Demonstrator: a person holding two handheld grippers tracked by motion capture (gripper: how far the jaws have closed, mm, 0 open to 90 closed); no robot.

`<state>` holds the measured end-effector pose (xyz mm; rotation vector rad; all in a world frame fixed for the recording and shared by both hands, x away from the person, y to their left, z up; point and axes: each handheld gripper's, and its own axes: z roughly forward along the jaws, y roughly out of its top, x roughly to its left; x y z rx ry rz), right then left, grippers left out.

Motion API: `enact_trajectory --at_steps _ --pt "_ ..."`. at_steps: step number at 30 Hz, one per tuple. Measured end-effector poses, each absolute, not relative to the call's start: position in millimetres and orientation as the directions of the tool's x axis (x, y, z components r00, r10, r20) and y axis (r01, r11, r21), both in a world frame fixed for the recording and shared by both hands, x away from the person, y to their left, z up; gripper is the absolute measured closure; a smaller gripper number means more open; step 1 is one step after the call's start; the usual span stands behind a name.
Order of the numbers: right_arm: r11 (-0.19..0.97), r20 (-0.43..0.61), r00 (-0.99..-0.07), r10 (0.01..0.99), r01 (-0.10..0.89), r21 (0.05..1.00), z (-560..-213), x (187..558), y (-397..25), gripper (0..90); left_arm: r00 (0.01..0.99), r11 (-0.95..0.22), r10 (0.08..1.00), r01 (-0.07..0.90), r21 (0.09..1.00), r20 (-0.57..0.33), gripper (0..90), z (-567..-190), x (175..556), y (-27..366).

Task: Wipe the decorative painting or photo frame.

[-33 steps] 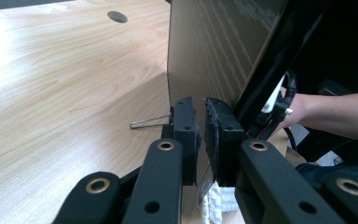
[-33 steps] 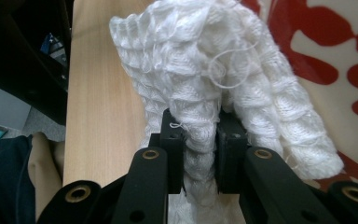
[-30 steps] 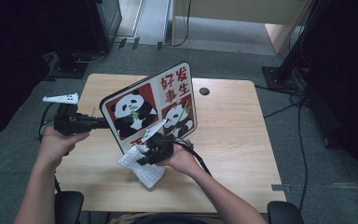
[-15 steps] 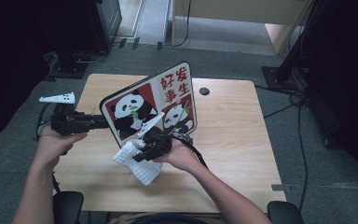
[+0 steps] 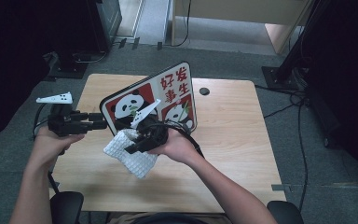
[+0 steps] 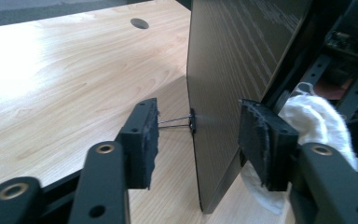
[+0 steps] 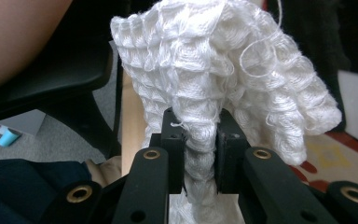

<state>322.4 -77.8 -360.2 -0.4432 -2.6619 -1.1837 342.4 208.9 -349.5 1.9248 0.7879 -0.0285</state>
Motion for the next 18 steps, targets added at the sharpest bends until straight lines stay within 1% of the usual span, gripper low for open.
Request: enact_trajectory --at_steps 4,9,13,15,18 --pt "0.640 0.288 -0.941 0.178 0.333 0.692 -352.2 320.7 -72.5 77.8 0.789 -0.280 0.512 0.527 0.803 -0.340 42.9 -348.1 341.3 210.7" --pt "0.646 0.279 -0.946 0.163 0.316 0.695 -342.7 320.2 -65.6 77.8 0.784 -0.284 0.513 0.540 0.792 -0.350 42.8 -348.1 340.5 212.1" --pt "0.648 0.278 -0.950 0.140 0.300 0.700 -335.9 319.1 -60.0 77.8 0.790 -0.294 0.513 0.531 0.795 -0.337 42.2 -348.1 338.7 214.3" --pt "0.652 0.273 -0.952 0.135 0.293 0.699 -333.2 318.6 -57.3 77.8 0.773 -0.285 0.549 0.530 0.799 -0.318 44.0 -347.8 337.3 213.3" --pt "0.653 0.273 -0.954 0.123 0.285 0.701 -328.7 317.3 -52.1 77.7 0.765 -0.271 0.551 0.542 0.796 -0.333 44.6 -347.3 336.4 215.7"
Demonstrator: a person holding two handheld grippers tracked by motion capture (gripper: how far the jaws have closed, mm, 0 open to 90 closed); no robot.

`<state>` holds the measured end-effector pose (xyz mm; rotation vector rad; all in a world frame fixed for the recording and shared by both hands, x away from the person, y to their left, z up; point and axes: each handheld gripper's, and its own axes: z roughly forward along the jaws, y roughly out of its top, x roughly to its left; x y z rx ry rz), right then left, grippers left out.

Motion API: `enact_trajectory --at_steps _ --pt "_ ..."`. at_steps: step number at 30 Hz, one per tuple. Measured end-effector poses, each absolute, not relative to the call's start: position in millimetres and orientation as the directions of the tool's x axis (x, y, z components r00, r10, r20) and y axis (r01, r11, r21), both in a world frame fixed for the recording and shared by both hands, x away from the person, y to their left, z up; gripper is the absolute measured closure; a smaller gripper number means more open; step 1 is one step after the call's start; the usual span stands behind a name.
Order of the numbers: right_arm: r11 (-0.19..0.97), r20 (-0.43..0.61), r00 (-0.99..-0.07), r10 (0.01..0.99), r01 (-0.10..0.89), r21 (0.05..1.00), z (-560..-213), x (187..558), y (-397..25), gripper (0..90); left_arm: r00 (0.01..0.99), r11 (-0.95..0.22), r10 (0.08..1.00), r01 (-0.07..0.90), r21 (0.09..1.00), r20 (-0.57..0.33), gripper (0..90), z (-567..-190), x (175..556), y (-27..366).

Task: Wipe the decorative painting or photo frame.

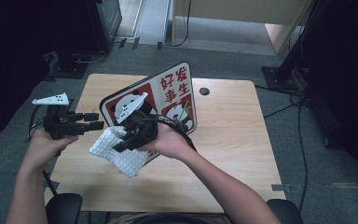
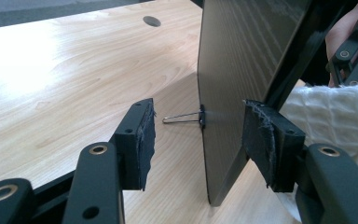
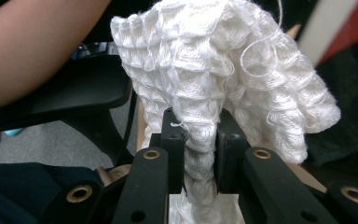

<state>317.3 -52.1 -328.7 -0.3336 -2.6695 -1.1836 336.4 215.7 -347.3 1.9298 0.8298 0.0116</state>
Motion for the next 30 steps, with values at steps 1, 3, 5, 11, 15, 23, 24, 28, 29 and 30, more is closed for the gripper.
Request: enact_trajectory --at_steps 1,3,5,11,15,23,24,28,29,30 --pt "0.656 0.274 -0.954 0.120 0.283 0.700 -327.1 316.6 -50.6 77.7 0.763 -0.264 0.551 0.543 0.797 -0.338 45.0 -347.1 336.1 216.8" --pt "0.660 0.265 -0.958 0.108 0.268 0.702 -324.1 315.4 -47.0 77.7 0.756 -0.247 0.551 0.551 0.797 -0.353 46.1 -346.6 335.5 219.3" --pt "0.664 0.259 -0.961 0.098 0.257 0.702 -320.7 314.6 -43.4 77.8 0.752 -0.235 0.551 0.556 0.797 -0.362 46.9 -346.3 334.9 222.0" --pt "0.666 0.241 -0.968 0.070 0.225 0.711 -310.2 313.0 -32.0 77.7 0.750 -0.235 0.554 0.557 0.796 -0.361 47.7 -345.7 331.6 228.8" --pt "0.667 0.223 -0.974 0.051 0.199 0.718 -301.9 312.9 -24.3 77.6 0.748 -0.235 0.558 0.557 0.797 -0.359 47.5 -344.6 329.9 233.1" --pt "0.671 0.201 -0.979 0.038 0.174 0.721 -284.8 319.1 -12.4 77.6 0.742 -0.225 0.563 0.560 0.798 -0.362 47.3 -342.9 328.4 240.4" --pt "0.666 0.197 -0.980 0.032 0.168 0.727 -282.7 320.3 -10.5 77.6 0.742 -0.226 0.564 0.560 0.797 -0.361 47.3 -342.8 328.3 241.3" --pt "0.659 0.191 -0.981 0.032 0.164 0.734 -275.1 324.1 -5.1 77.6 0.741 -0.223 0.566 0.560 0.798 -0.361 47.3 -342.5 328.0 243.7" --pt "0.654 0.190 -0.981 0.036 0.167 0.738 -273.8 326.5 -4.7 77.5 0.741 -0.223 0.566 0.560 0.798 -0.361 47.3 -342.5 328.0 243.7" --pt "0.650 0.189 -0.981 0.043 0.171 0.741 -272.7 329.0 -4.5 77.6 0.739 -0.219 0.566 0.562 0.798 -0.365 47.3 -342.6 327.8 244.4"
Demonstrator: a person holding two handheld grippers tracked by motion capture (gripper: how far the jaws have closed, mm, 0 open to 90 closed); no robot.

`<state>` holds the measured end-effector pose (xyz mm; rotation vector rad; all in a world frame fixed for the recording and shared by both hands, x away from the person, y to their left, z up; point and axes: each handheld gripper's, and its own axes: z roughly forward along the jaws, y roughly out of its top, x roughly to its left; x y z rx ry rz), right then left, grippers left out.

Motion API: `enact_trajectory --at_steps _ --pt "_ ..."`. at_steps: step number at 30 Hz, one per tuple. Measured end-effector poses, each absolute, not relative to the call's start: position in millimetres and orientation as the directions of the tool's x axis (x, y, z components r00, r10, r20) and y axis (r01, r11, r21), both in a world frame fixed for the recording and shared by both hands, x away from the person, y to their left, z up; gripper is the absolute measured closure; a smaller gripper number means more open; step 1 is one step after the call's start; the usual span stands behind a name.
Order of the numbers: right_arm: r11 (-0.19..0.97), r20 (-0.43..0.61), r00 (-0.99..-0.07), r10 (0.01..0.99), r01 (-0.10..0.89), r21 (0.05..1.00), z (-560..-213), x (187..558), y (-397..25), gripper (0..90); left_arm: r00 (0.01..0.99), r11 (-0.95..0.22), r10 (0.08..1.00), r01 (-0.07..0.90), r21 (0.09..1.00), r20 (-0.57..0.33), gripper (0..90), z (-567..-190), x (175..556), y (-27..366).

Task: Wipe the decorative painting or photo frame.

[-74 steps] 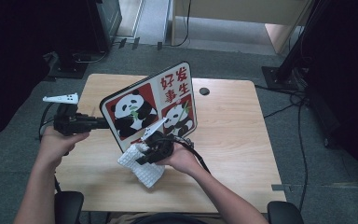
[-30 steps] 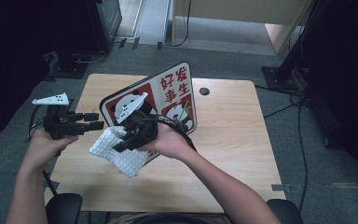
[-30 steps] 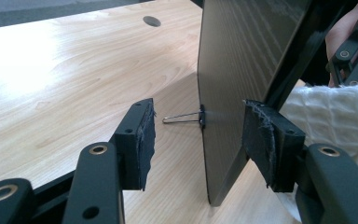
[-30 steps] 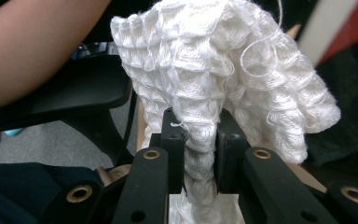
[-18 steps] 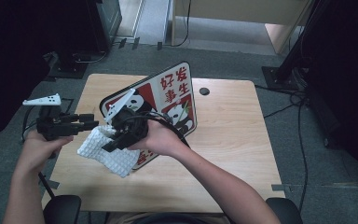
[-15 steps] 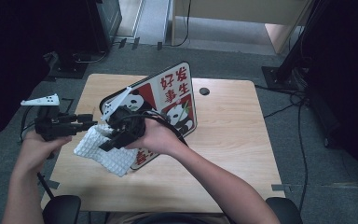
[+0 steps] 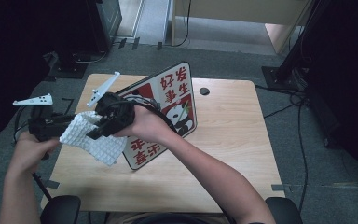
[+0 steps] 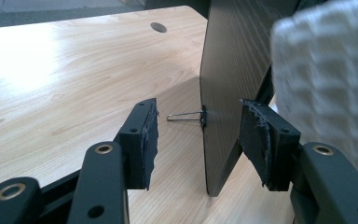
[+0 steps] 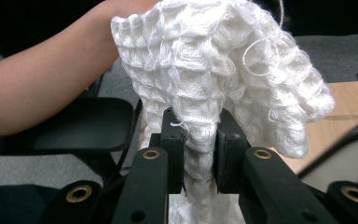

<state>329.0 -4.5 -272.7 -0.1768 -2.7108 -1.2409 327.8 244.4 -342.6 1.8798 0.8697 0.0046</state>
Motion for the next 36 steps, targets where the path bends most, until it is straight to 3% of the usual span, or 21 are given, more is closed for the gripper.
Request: enact_trajectory --at_steps 6,14,36 --pt "0.626 0.197 -0.976 0.089 0.209 0.751 -266.7 342.8 -11.0 77.4 0.737 -0.215 0.564 0.566 0.796 -0.372 47.8 -343.0 328.2 245.0" --pt "0.611 0.197 -0.971 0.136 0.239 0.755 -265.5 348.7 -20.6 77.4 0.733 -0.201 0.552 0.580 0.789 -0.398 56.2 -341.1 327.4 245.5" --pt "0.603 0.217 -0.958 0.189 0.288 0.744 -282.2 351.9 -30.7 77.6 0.738 -0.208 0.551 0.573 0.793 -0.390 58.0 -340.3 326.5 245.3"
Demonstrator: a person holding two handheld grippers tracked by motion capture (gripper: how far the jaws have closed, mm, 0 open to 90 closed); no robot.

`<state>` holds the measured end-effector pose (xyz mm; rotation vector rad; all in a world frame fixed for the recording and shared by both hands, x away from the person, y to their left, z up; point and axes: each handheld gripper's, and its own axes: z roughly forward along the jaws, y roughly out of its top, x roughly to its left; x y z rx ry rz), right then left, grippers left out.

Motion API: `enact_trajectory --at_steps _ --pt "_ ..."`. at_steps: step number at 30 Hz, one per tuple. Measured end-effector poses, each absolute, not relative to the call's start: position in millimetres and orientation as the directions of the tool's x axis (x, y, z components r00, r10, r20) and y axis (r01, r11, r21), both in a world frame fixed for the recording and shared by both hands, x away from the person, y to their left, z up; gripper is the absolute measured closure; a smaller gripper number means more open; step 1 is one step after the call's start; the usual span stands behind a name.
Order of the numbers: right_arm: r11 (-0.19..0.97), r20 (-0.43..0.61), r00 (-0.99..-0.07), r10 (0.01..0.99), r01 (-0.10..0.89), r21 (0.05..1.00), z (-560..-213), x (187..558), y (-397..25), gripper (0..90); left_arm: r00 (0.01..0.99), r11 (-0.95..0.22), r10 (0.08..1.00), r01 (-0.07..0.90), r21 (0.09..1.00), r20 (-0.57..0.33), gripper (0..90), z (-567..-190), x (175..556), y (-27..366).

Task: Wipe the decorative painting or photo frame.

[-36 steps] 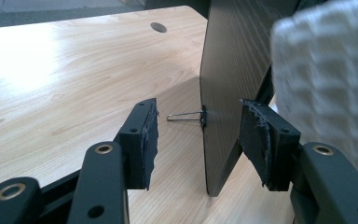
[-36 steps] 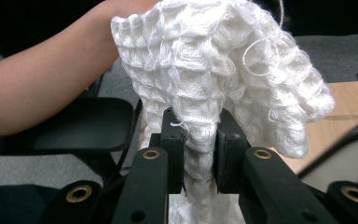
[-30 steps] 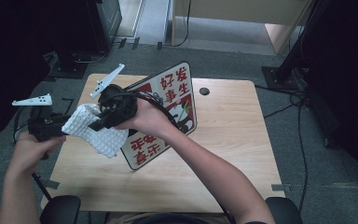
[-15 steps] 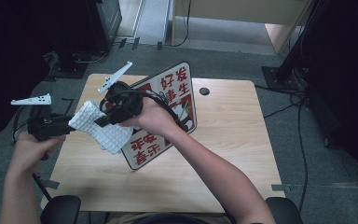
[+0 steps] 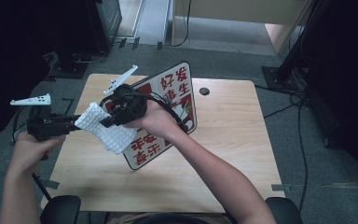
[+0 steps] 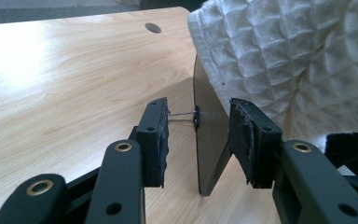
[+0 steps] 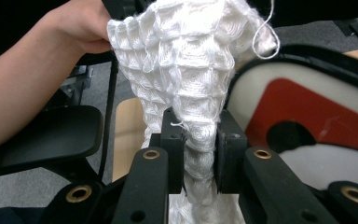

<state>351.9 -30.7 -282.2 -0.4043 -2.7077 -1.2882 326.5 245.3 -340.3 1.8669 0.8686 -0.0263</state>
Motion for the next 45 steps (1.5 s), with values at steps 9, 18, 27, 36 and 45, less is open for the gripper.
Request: enact_trajectory --at_steps 9,18,27,36,45 --pt "0.595 0.217 -0.956 0.198 0.293 0.748 -287.3 351.5 -33.4 77.7 0.741 -0.211 0.550 0.569 0.795 -0.384 58.1 -340.3 326.3 244.7" --pt "0.596 0.223 -0.952 0.207 0.304 0.744 -293.1 350.1 -34.7 77.9 0.744 -0.209 0.545 0.568 0.796 -0.387 60.0 -339.6 325.8 245.8" --pt "0.602 0.230 -0.950 0.212 0.312 0.735 -300.3 348.4 -37.5 77.9 0.745 -0.209 0.551 0.559 0.802 -0.376 58.0 -339.4 324.9 247.4" --pt "0.606 0.241 -0.946 0.215 0.323 0.727 -308.5 347.3 -40.2 77.9 0.744 -0.207 0.558 0.554 0.806 -0.368 56.3 -339.2 324.8 249.4" --pt "0.612 0.253 -0.943 0.215 0.331 0.718 -316.2 346.0 -41.6 77.9 0.745 -0.207 0.559 0.551 0.808 -0.364 56.4 -338.3 324.6 250.1"
